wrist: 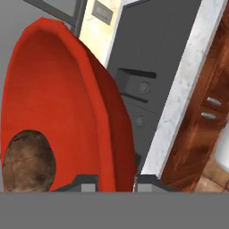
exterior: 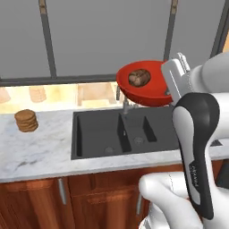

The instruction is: Pick the potato from the sink and place it in the bowl. Then pick the bowl and place it in the microwave. Then close the microwave door and press the start button.

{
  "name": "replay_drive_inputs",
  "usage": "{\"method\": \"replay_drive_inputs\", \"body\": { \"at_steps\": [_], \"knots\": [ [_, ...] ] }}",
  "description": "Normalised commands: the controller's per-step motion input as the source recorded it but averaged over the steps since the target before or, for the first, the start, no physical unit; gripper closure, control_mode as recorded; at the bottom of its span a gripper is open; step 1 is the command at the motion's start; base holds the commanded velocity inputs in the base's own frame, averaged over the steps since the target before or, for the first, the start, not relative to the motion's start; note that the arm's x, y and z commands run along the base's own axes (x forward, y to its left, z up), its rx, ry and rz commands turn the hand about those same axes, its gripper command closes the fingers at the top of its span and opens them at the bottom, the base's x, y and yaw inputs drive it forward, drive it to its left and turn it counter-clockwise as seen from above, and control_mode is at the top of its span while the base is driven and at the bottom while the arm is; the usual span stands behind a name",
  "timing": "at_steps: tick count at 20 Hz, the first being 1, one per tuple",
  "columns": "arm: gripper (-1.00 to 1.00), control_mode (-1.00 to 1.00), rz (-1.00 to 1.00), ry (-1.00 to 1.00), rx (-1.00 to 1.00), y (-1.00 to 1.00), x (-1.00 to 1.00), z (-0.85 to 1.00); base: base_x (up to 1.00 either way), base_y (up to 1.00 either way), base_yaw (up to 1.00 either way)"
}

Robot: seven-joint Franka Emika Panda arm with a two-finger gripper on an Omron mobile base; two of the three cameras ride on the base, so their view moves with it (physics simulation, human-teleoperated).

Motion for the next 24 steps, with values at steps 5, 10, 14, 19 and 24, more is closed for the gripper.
{"method": "replay_drive_inputs", "body": {
  "at_steps": [5, 10, 14, 19, 24],
  "knots": [
    [1.0, 1.0, 0.0, 0.0, 0.0, 0.0, 0.0, 0.0, -0.48, 0.17, 0.69],
    [1.0, 1.0, 0.0, 0.0, 0.0, 0.0, 0.0, 0.0, -0.07, 0.39, 0.7],
    [1.0, 1.0, 0.0, 0.0, 0.0, 0.0, 0.0, 0.0, 0.0, 0.38, 0.69],
    [1.0, 1.0, 0.0, 0.0, 0.0, 0.0, 0.0, 0.0, 0.0, 0.55, 0.68],
    [1.0, 1.0, 0.0, 0.0, 0.0, 0.0, 0.0, 0.0, 0.08, 0.75, 0.61]
  ]
}}
